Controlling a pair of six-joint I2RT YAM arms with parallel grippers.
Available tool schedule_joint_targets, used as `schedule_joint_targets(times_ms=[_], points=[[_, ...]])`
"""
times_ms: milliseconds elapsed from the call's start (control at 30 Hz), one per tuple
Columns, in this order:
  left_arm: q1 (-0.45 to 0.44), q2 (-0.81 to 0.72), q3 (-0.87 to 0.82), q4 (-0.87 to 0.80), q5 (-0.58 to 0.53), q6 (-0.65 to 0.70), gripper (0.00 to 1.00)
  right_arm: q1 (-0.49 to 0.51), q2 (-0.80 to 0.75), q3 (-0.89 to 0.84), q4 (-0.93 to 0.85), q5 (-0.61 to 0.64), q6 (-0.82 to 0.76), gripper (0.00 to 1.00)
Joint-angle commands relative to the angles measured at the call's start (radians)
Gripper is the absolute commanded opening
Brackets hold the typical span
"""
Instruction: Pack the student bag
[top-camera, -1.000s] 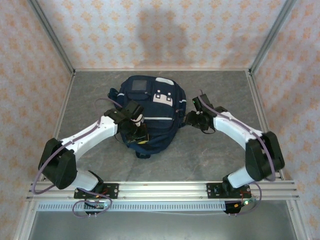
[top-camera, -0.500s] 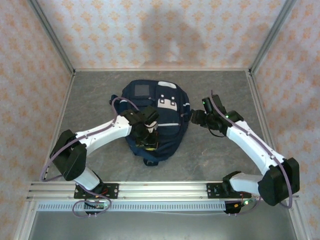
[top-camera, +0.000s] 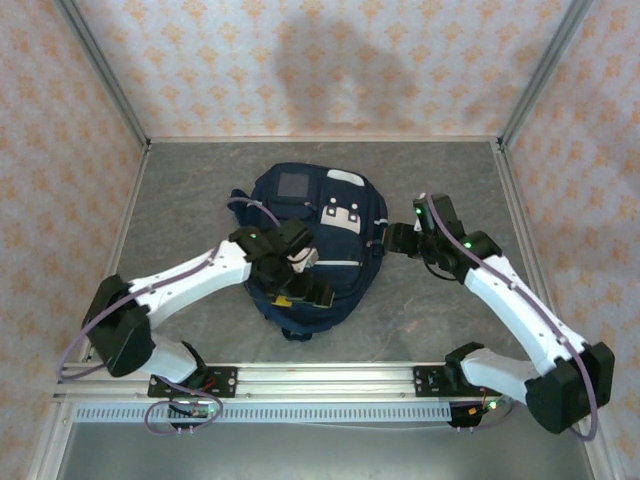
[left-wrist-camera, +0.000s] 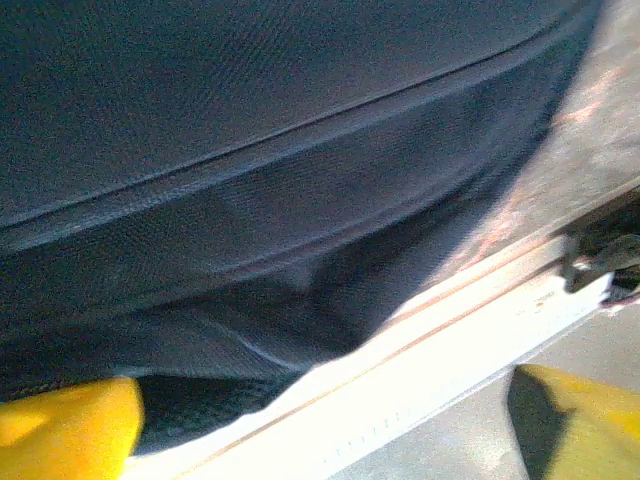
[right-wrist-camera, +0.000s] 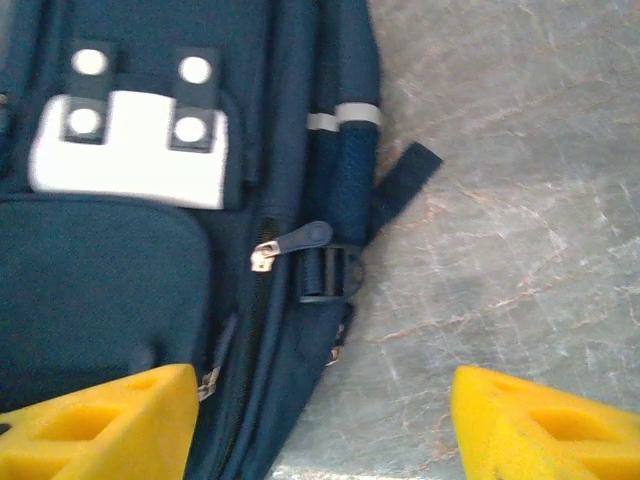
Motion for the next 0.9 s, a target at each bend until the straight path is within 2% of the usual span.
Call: schedule_joint_targets(times_ms=[0, 133, 200, 300, 367, 433, 467, 533, 633, 700, 867], points=[[0.003, -0.147, 0.103, -0.02, -0.138, 0.08, 1.0, -0.001, -0.115, 0.039, 0.036, -0.043, -0.088, 0.99], [0.075, -0.306, 0.083, 0.013, -0.344, 0.109, 1.0, 0.0, -0.156, 0.111, -0.032, 0.046, -0.145, 0.99], [0.13, -0.353, 0.057, -0.009, -0.55, 0.091, 1.0, -0.001, -0.19, 0.129, -0.035, 0.096, -0.155, 0.99], [0.176, -0.409, -0.03, 0.016, -0.947, 0.105, 1.0, -0.001, -0.226, 0.135, -0.007, 0.191, -0.142, 0.99], [0.204, -0.44, -0.142, 0.129, -1.168, 0.223, 1.0, -0.001, -0.248, 0.092, 0.049, 0.203, -0.197, 0.99], [0.246, -0.467, -0.318, 0.359, -1.256, 0.438, 1.0, -0.001, -0.272, 0.039, 0.109, 0.218, -0.233, 0.99], [0.289, -0.473, -0.418, 0.48, -1.276, 0.471, 1.0, 0.0, -0.287, 0.015, 0.147, 0.234, -0.229, 0.99], [0.394, -0.485, -0.548, 0.62, -1.233, 0.434, 1.0, -0.001, -0.299, -0.011, 0.241, 0.2, -0.197, 0.99], [0.526, -0.511, -0.724, 0.871, -1.024, 0.439, 1.0, 0.001, -0.266, -0.021, 0.334, 0.083, -0.256, 0.99], [0.547, -0.49, -0.796, 1.007, -0.992, 0.463, 1.0, 0.001, -0.226, -0.005, 0.338, 0.105, -0.236, 0.99], [0.571, -0.396, -0.838, 1.284, -0.967, 0.544, 1.0, 0.001, -0.173, -0.045, 0.395, 0.129, -0.252, 0.99]])
